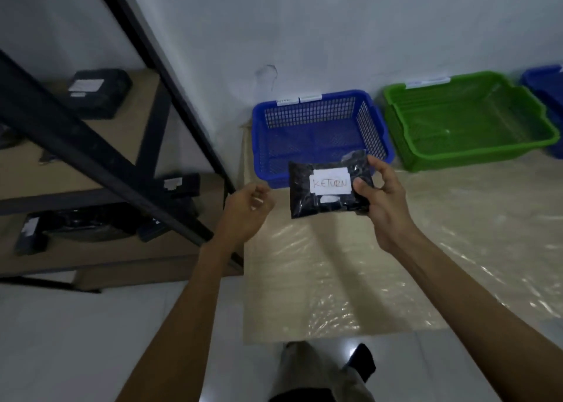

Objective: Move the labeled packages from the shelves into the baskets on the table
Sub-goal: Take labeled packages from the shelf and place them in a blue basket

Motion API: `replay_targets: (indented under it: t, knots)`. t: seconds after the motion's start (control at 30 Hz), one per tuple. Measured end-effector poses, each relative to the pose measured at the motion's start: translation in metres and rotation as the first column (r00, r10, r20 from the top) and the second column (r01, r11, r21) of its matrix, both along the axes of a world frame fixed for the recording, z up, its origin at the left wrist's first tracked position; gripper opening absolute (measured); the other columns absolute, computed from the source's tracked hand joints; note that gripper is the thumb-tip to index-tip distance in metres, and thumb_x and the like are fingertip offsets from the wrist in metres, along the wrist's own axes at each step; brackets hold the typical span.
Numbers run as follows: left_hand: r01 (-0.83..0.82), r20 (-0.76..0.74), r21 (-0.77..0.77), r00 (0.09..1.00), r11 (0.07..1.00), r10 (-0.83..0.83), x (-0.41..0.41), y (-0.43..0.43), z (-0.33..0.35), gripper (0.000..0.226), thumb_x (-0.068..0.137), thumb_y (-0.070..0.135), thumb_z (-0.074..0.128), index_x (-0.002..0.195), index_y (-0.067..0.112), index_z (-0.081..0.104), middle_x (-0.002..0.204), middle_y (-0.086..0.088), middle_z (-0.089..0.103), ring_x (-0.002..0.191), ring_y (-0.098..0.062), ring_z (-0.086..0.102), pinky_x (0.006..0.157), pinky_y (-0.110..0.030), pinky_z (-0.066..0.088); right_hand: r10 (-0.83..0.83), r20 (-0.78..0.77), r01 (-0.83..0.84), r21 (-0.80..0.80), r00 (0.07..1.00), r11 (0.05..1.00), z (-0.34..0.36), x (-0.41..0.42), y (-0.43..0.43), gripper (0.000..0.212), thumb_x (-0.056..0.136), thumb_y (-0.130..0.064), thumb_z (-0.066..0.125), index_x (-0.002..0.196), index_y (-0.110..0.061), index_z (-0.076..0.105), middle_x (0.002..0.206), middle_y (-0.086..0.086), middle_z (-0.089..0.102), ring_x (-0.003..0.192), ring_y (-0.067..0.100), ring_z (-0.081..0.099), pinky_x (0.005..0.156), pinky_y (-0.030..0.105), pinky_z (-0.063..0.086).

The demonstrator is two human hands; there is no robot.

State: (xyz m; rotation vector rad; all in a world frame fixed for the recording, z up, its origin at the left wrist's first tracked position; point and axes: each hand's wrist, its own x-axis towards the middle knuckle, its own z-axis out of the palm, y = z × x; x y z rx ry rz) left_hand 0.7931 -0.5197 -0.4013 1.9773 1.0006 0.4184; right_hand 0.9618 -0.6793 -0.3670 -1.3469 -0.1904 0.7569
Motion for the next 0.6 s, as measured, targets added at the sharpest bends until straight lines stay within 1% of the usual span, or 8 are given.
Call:
replay_targets:
  t: [0.1, 0.17, 0.23, 0.3, 0.37, 0.47, 0.53, 0.6]
  knots:
    - [-0.073, 0.035, 0.03, 0.997, 0.997, 0.072, 0.027, 0.024, -0.008, 0.014, 0.088, 0.021, 0.067, 0.101, 0.019, 0.062, 0.086, 0.009, 0.061, 0.072, 0.004, 0.055, 0.067, -0.008, 0.043, 0.016, -0.032, -0.017, -0.005, 0.999, 1.0, -0.009, 0.026, 0.028, 0.049, 0.089, 0.005, 0.054, 0.132, -0.015, 0.043, 0.098, -0.002, 0.064, 0.067, 0.007, 0.066, 0.048, 0.017, 0.048]
    - [-0.134, 0.062, 0.071, 0.99, 0.988, 0.129, 0.042, 0.04, -0.015, 0.02, 0.087, 0.019, 0.067, 0.105, 0.014, 0.063, 0.092, 0.003, 0.062, 0.075, -0.002, 0.054, 0.072, -0.018, 0.046, 0.027, -0.056, -0.027, -0.009, 0.998, 1.0, -0.015, 0.039, 0.05, 0.048, 0.089, 0.006, 0.054, 0.132, -0.013, 0.043, 0.098, -0.003, 0.064, 0.07, 0.008, 0.066, 0.05, 0.018, 0.05]
    - [-0.16, 0.063, 0.146, 0.986, 0.976, 0.152, 0.061, 0.059, -0.025, 0.029, 0.088, 0.017, 0.066, 0.114, 0.008, 0.059, 0.105, -0.004, 0.057, 0.088, -0.009, 0.052, 0.08, -0.023, 0.046, 0.017, -0.067, -0.019, -0.035, 0.998, 0.999, -0.026, 0.053, 0.076, 0.047, 0.089, 0.007, 0.053, 0.13, -0.014, 0.044, 0.092, -0.006, 0.063, 0.064, 0.005, 0.066, 0.05, 0.019, 0.051]
    - [-0.149, -0.002, 0.222, 0.988, 0.963, 0.154, 0.074, 0.075, -0.033, 0.042, 0.089, 0.023, 0.064, 0.127, 0.01, 0.05, 0.117, -0.007, 0.05, 0.103, -0.014, 0.049, 0.086, -0.024, 0.042, 0.004, -0.046, -0.008, -0.075, 0.999, 0.997, -0.037, 0.063, 0.1, 0.046, 0.09, 0.005, 0.054, 0.13, -0.015, 0.045, 0.096, -0.003, 0.063, 0.068, 0.008, 0.065, 0.053, 0.021, 0.053]
    - [-0.122, -0.121, 0.28, 0.979, 0.952, 0.161, 0.085, 0.095, -0.044, 0.055, 0.091, 0.03, 0.06, 0.139, 0.015, 0.038, 0.126, -0.012, 0.044, 0.114, -0.023, 0.046, 0.087, -0.031, 0.041, 0.015, -0.027, -0.018, -0.13, 1.0, 0.991, -0.053, 0.075, 0.13, 0.044, 0.09, 0.002, 0.055, 0.128, -0.02, 0.046, 0.11, 0.004, 0.062, 0.076, 0.011, 0.063, 0.057, 0.023, 0.054]
    - [-0.129, -0.257, 0.242, 0.947, 0.962, 0.192, 0.096, 0.115, -0.058, 0.068, 0.093, 0.036, 0.055, 0.149, 0.018, 0.02, 0.133, -0.017, 0.038, 0.122, -0.031, 0.041, 0.092, -0.04, 0.042, 0.024, -0.046, -0.033, -0.201, 0.999, 0.979, -0.078, 0.086, 0.166, 0.044, 0.091, -0.001, 0.056, 0.128, -0.022, 0.045, 0.115, 0.009, 0.061, 0.08, 0.015, 0.062, 0.051, 0.023, 0.053]
    - [-0.138, -0.27, 0.157, 0.947, 0.978, 0.176, 0.103, 0.127, -0.071, 0.071, 0.095, 0.04, 0.052, 0.151, 0.023, 0.012, 0.141, -0.016, 0.036, 0.126, -0.031, 0.041, 0.097, -0.043, 0.042, 0.024, -0.056, -0.037, -0.237, 0.998, 0.971, -0.093, 0.094, 0.187, 0.046, 0.091, 0.0, 0.055, 0.131, -0.02, 0.043, 0.108, 0.007, 0.061, 0.075, 0.012, 0.06, 0.043, 0.016, 0.046]
    - [-0.132, -0.231, 0.108, 0.961, 0.985, 0.154, 0.108, 0.138, -0.083, 0.072, 0.094, 0.045, 0.049, 0.151, 0.028, 0.009, 0.141, -0.01, 0.043, 0.122, -0.029, 0.048, 0.098, -0.042, 0.045, 0.029, -0.071, -0.048, -0.281, 0.997, 0.958, -0.107, 0.103, 0.206, 0.047, 0.092, -0.001, 0.054, 0.132, -0.021, 0.042, 0.106, 0.006, 0.059, 0.074, 0.011, 0.058, 0.039, 0.013, 0.042]
